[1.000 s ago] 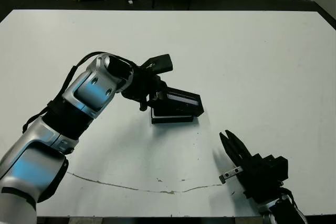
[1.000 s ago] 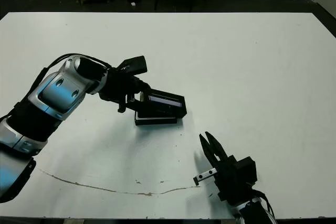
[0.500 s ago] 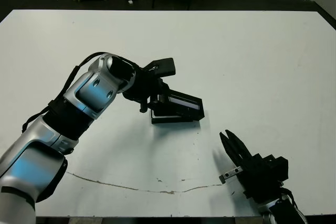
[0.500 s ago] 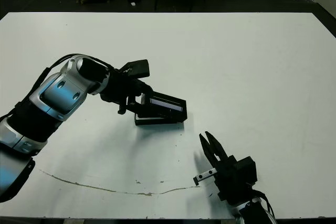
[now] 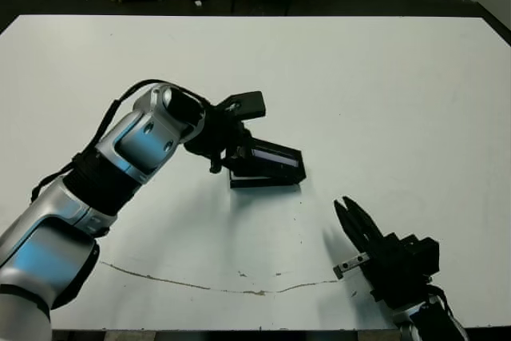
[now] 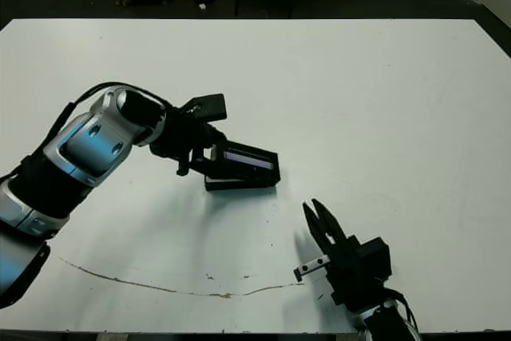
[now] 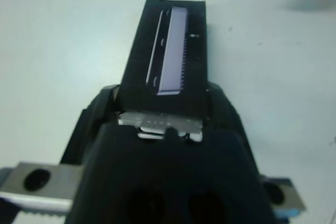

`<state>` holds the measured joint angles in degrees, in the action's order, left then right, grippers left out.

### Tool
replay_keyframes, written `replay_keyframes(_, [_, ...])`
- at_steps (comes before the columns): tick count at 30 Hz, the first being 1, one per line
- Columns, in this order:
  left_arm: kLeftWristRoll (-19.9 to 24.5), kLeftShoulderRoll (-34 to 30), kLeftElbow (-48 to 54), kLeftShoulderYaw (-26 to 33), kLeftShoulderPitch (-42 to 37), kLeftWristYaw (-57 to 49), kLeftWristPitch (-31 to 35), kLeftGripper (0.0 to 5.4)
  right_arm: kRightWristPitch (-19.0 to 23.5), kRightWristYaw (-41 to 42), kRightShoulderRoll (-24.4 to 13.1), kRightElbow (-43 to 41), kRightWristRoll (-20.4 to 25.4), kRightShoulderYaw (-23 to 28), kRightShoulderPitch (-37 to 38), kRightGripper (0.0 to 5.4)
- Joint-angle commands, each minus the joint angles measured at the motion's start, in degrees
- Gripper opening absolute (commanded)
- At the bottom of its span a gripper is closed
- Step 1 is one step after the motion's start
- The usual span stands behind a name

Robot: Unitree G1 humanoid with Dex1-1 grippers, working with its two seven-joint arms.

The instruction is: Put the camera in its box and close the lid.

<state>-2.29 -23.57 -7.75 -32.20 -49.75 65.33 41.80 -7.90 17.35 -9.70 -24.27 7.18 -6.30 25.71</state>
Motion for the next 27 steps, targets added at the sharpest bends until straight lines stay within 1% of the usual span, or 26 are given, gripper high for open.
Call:
replay_keyframes(1, [-1.75, -0.72, -2.65, -0.42, 0.76, -2.07, -0.08, 2.24, 2.03, -0.21, -0.63, -0.31, 0.29, 0.05, 2.81, 0.00])
replay_keyframes(2, [-1.83, -0.73, -3.00, -0.44, 0.77, -2.11, -0.37, 2.24, 2.45, -0.22, -0.65, -0.57, 0.45, 0.08, 2.92, 0.00])
replay_keyframes(4, [-2.00, -0.72, -3.68, -0.51, 0.79, -2.18, -0.63, 2.24, 1.90, 0.02, -0.60, -0.15, 0.57, 0.18, 2.84, 0.00])
replay_keyframes(7, [-2.18, -0.73, -4.43, -0.61, 0.82, -2.27, -0.73, 2.24, 2.36, -0.57, -0.55, -0.63, -0.25, 0.10, 2.99, 0.00])
replay_keyframes(9, [-2.25, -0.82, -4.77, -0.69, 0.88, -2.19, -1.38, 2.24, 1.89, -0.59, -0.57, -0.26, -0.43, 0.08, 2.89, 0.00])
replay_keyframes(13, [-2.39, -1.12, -6.01, -1.18, 0.51, -1.32, -3.23, 2.24, 2.57, -0.34, -0.61, -0.35, 0.31, 0.10, 2.85, 0.00])
replay_keyframes(17, [-2.50, -1.47, -7.66, -1.26, 0.13, -0.72, -4.62, 2.24, 0.93, -0.14, -0.67, 0.48, -0.15, 0.13, 2.73, 0.00])
replay_keyframes(24, [-2.55, -2.25, -10.82, -1.03, 0.62, 0.58, -7.74, 2.24, 4.14, -0.60, -0.92, -1.48, 0.08, 0.26, 3.30, 0.00])
replay_keyframes(27, [-2.49, -2.45, -11.33, -0.77, 1.14, 0.83, -7.75, 2.24, 3.86, -0.50, -0.87, -1.24, -0.06, 0.31, 3.35, 0.00])
